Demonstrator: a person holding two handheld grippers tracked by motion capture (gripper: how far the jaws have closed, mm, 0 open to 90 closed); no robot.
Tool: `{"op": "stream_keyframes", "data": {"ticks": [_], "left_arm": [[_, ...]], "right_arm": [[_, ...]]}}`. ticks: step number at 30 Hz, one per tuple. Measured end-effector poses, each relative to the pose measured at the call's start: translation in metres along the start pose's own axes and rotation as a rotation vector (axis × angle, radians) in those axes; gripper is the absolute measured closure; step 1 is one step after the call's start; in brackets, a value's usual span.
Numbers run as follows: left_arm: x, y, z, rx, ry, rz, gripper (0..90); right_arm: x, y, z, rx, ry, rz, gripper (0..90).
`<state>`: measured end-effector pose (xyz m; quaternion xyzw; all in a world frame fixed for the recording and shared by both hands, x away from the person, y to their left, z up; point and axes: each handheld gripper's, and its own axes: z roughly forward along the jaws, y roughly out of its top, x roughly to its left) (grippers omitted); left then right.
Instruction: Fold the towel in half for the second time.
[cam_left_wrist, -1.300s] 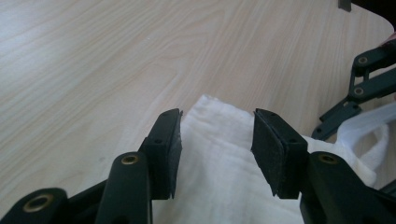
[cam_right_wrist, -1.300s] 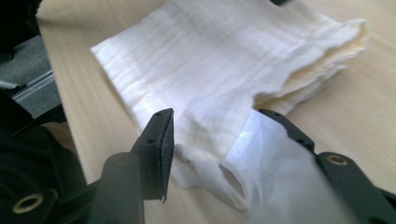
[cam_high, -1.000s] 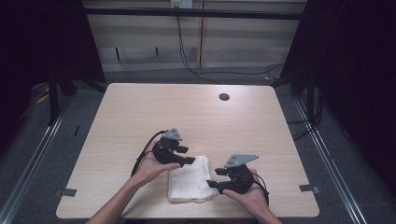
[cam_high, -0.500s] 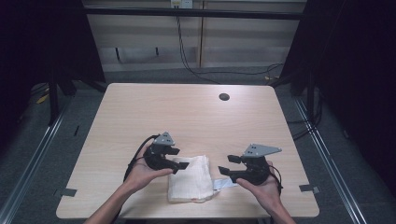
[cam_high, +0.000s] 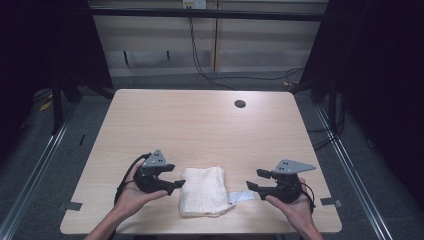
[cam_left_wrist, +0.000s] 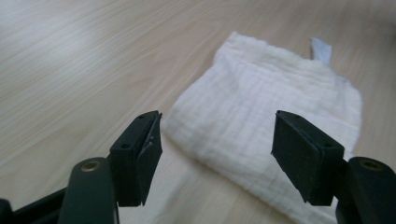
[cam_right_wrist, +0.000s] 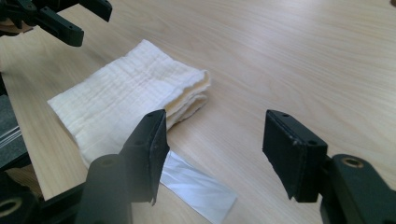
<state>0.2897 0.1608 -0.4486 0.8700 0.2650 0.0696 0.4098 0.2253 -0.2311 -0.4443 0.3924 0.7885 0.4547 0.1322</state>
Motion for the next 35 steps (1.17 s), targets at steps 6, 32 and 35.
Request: {"op": "stream_keyframes", "data": {"ticks": [6, 32, 35], "left_arm": [[0.006, -0.014, -0.013, 0.004, -0.011, -0.031, 32.4], [0.042, -0.084, -0.063, -0.118, 0.166, -0.232, 30.7], [0.041, -0.082, -0.059, -0.099, 0.157, -0.221, 30.2]], "right_arm": [[-0.012, -0.005, -0.013, -0.029, -0.034, 0.019, 39.3], [-0.061, -0.039, -0.039, -0.063, -0.157, 0.118, 36.5], [-0.063, -0.04, -0.037, -0.066, -0.155, 0.132, 36.0]]}}
